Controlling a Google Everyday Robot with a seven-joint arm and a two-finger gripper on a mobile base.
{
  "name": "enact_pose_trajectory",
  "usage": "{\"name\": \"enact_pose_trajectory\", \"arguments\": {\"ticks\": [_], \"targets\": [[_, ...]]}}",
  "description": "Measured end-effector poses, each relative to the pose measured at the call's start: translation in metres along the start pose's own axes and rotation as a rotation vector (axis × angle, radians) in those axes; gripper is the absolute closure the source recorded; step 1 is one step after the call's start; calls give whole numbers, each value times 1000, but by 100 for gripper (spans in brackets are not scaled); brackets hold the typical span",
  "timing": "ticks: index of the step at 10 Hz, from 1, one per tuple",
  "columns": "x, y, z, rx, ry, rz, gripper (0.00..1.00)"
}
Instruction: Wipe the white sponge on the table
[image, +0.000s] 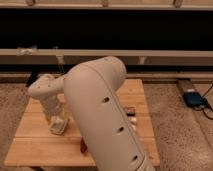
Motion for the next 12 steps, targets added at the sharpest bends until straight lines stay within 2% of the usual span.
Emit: {"name": "enact_pose_trajectory", "arguments": {"ticks": [4, 5, 6, 7, 10, 12], "targets": [[-2, 3, 13, 26, 15, 11, 37], [-2, 4, 17, 32, 19, 16, 43], [-2, 4, 20, 39, 23, 22, 57], [-1, 1, 22, 43, 28, 30, 66], [0, -6, 22, 34, 32, 50, 94], [2, -7, 20, 24, 29, 35, 100]]}}
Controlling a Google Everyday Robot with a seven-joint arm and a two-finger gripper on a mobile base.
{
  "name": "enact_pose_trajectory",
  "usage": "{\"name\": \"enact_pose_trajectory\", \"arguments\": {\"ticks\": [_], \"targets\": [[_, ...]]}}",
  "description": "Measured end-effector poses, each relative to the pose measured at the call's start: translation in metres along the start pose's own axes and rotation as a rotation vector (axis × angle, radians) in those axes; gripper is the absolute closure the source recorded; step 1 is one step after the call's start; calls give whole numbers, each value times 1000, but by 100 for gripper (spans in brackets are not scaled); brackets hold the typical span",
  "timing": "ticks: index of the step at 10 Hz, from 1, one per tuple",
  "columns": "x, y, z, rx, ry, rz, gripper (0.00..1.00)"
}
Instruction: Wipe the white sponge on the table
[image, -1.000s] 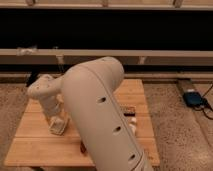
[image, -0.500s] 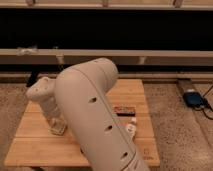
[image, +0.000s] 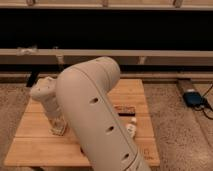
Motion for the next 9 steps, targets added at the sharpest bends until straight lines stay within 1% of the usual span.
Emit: {"name": "enact_pose_trajectory", "arguments": {"ticks": [3, 6, 7, 9], "targets": [[7, 9, -8, -10, -14, -54, 100], [17, 34, -15, -25, -31, -137, 100], [19, 39, -17, -34, -37, -153, 100], [18, 36, -17, -33, -38, -150, 100]]}}
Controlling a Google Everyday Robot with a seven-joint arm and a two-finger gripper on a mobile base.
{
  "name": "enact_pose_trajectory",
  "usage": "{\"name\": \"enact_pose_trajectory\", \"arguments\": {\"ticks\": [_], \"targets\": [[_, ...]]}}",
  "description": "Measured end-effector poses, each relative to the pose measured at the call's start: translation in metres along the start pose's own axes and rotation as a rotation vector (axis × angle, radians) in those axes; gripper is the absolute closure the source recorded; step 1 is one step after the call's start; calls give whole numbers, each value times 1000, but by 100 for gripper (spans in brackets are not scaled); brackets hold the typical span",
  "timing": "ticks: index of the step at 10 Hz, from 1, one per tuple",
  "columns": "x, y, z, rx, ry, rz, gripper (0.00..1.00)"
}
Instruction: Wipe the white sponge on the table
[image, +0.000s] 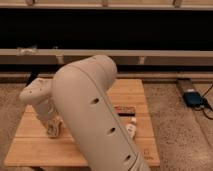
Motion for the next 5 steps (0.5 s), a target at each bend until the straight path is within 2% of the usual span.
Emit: {"name": "enact_pose_trajectory", "arguments": {"ticks": [2, 5], "targets": [[5, 11, 1, 13, 7, -54, 100], [41, 55, 10, 44, 30, -190, 100]]}}
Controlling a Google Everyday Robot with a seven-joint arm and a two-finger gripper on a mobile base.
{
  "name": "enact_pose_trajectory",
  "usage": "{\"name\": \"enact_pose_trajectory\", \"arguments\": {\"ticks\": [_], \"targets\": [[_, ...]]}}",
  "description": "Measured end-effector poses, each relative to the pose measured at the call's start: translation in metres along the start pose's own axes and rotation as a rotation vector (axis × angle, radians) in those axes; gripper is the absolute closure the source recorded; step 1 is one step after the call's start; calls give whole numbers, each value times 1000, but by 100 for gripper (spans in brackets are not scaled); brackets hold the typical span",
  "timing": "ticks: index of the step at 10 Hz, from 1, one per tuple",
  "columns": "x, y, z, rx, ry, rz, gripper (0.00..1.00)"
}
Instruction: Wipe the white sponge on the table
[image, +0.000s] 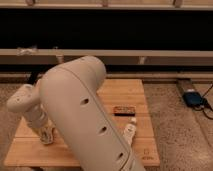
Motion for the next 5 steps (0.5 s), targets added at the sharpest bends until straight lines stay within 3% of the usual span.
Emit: {"name": "enact_pose_trajectory", "arguments": {"ticks": [3, 5], "targets": [[19, 17, 5, 20, 18, -34, 100], [22, 8, 8, 29, 30, -29, 100]]}}
